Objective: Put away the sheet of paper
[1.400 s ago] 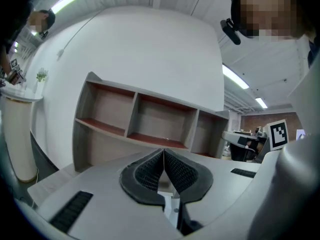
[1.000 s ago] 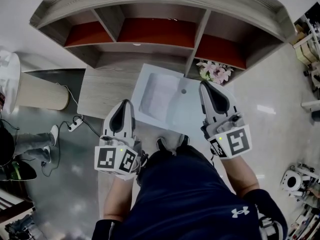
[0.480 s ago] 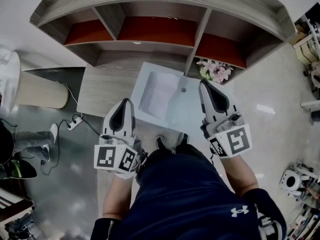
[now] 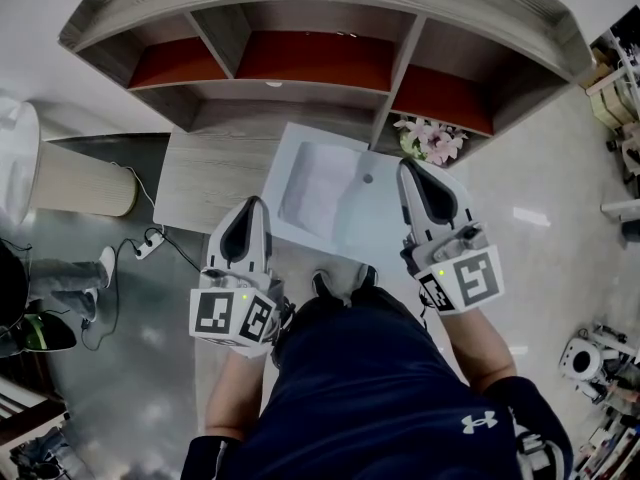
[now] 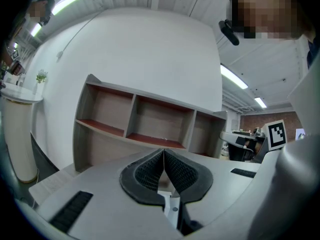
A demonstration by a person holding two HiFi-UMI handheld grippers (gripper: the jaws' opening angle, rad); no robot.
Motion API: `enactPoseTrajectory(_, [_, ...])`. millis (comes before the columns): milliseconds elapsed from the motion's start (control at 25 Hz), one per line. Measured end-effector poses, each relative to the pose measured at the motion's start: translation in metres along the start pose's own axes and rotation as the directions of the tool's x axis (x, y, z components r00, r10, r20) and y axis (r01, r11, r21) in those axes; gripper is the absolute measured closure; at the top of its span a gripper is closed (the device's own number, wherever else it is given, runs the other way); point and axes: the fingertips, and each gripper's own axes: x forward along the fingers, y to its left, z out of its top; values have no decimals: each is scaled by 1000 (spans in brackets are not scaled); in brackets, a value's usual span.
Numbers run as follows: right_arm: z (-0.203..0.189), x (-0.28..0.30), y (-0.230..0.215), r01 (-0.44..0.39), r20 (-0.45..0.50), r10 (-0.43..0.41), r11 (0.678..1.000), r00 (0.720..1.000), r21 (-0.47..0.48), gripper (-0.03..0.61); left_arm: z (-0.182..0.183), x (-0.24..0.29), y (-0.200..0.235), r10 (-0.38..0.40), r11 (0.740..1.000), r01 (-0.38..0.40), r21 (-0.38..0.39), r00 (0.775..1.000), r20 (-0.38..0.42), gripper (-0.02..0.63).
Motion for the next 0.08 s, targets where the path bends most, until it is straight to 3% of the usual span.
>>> enactPoseTrajectory(80, [-1,1,0,1,-3,-1,1000,1000,0,563,0,0,1,-1,1000,1,-1,1000,-2,597])
